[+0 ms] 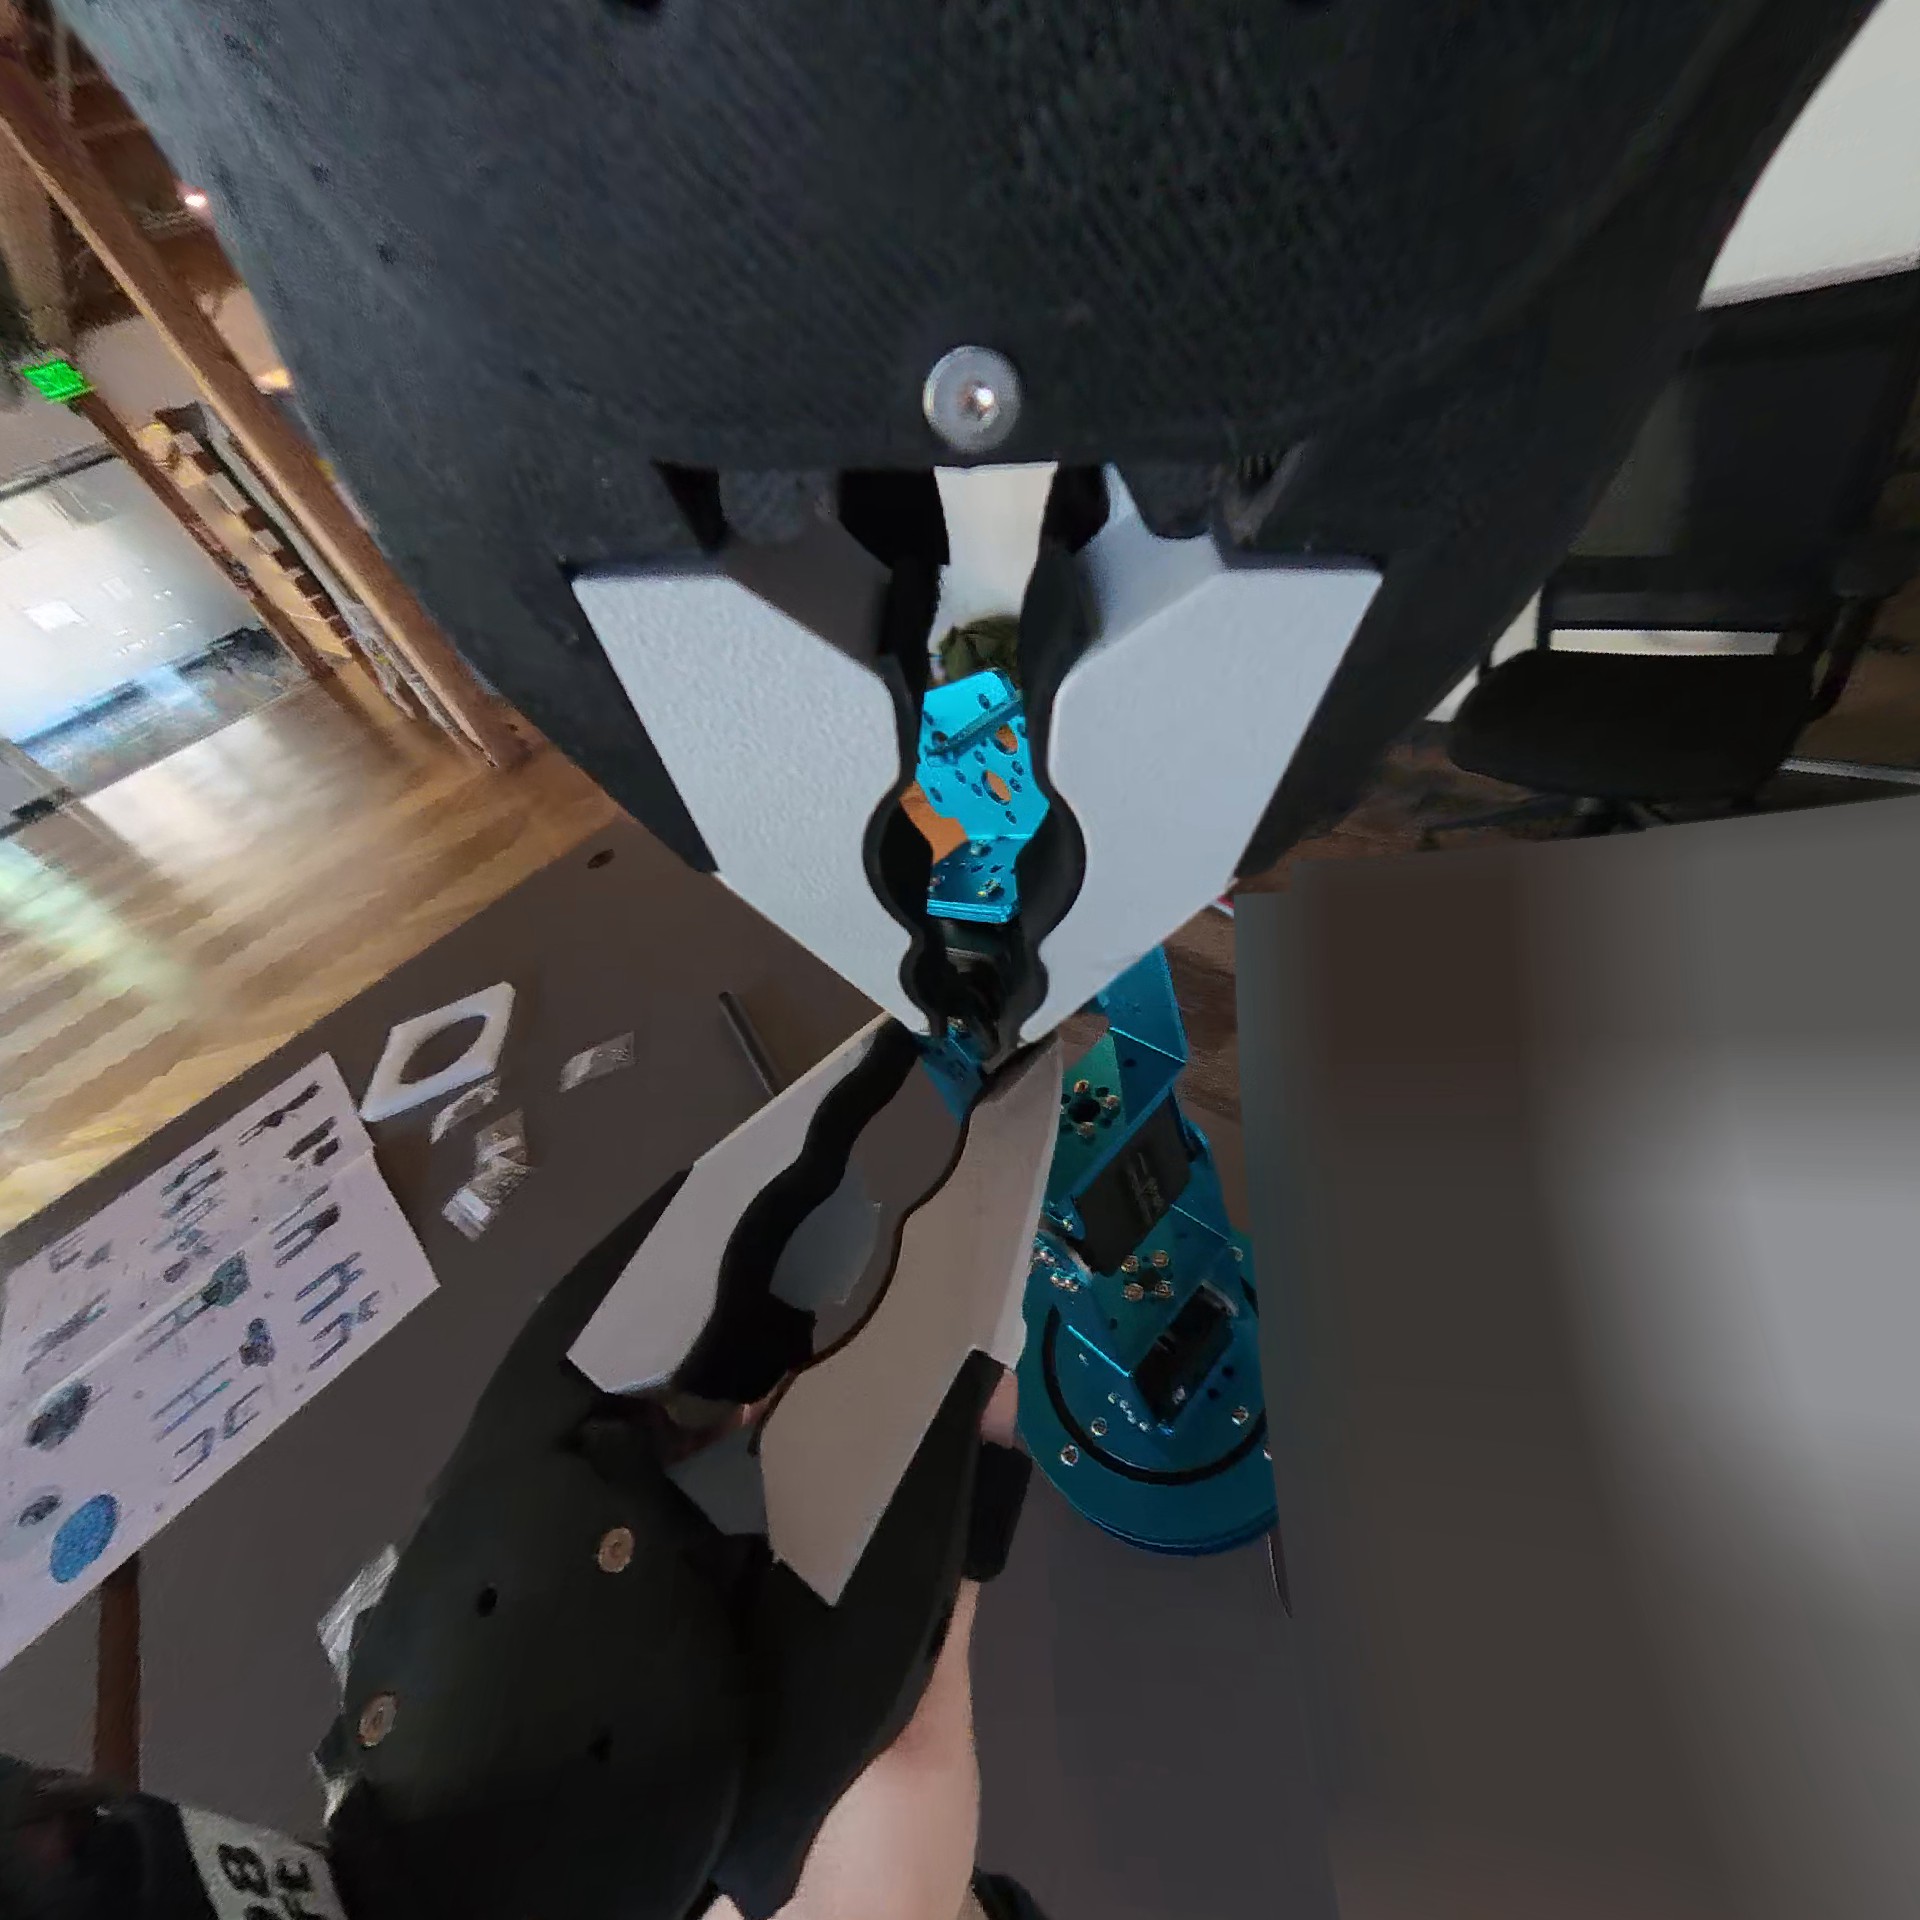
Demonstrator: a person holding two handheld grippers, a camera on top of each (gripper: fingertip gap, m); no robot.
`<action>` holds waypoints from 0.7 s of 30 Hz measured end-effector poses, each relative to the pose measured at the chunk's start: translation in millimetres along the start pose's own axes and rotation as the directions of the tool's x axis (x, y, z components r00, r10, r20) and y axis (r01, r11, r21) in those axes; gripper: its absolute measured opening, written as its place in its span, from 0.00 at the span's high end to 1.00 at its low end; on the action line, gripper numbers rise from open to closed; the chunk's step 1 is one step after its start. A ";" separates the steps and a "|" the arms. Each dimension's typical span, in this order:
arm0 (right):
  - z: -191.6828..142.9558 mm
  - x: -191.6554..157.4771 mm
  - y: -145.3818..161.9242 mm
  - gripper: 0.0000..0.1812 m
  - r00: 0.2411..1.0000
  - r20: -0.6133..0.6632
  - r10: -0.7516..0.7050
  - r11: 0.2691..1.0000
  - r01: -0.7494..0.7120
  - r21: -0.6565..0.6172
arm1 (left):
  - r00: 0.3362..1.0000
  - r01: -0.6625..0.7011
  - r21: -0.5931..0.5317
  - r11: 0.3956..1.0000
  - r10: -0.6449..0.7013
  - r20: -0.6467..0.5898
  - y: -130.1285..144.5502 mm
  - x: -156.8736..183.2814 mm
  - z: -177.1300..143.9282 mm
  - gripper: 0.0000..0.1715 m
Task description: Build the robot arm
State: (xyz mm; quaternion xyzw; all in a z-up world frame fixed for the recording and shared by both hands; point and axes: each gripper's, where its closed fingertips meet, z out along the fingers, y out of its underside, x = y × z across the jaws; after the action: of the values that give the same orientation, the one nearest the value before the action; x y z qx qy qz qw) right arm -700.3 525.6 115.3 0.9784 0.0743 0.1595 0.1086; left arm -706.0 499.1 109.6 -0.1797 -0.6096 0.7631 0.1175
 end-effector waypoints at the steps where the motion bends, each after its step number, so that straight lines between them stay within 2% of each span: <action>1: -0.1 -0.1 -0.6 0.95 1.000 -0.013 -0.013 1.000 0.013 0.001 | 1.000 0.001 0.001 1.000 -0.001 -0.002 -0.1 0.2 -0.1 0.85; 5: 0.3 -0.3 -3.4 0.95 0.997 -0.069 -0.038 0.999 0.039 0.009 | 1.000 -0.007 0.002 1.000 0.007 0.000 -0.3 0.2 -0.4 0.85; 8: -1.7 3.4 -3.7 0.83 0.993 -0.060 0.104 0.994 -0.102 0.044 | 1.000 -0.007 0.010 1.000 0.007 0.000 -0.4 0.0 -0.2 0.85; 11: -10.5 12.3 -4.3 0.86 0.955 -0.061 0.291 0.952 -0.283 0.113 | 1.000 -0.006 0.011 1.000 0.005 0.002 -0.4 -0.6 0.0 0.85; 13: -10.7 7.0 -0.7 0.88 0.925 -0.012 0.379 0.922 -0.376 0.091 | 1.000 -0.004 0.010 1.000 0.004 0.002 -0.3 -0.6 0.1 0.85; 17: -5.4 6.6 6.6 0.90 0.917 -0.036 0.398 0.917 -0.398 0.000 | 1.000 0.000 0.009 1.000 0.000 0.003 -0.2 -0.8 0.2 0.85; 21: -3.0 2.7 5.8 0.91 0.883 0.020 0.468 0.883 -0.467 -0.035 | 1.000 0.000 -0.004 1.000 0.000 0.007 -0.2 -0.3 -0.2 0.85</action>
State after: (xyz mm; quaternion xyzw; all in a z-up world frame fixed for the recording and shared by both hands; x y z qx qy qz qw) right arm -698.2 521.1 120.3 0.9678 -0.1676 0.1685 0.0824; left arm -705.7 499.3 109.8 -0.1773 -0.6115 0.7625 0.1150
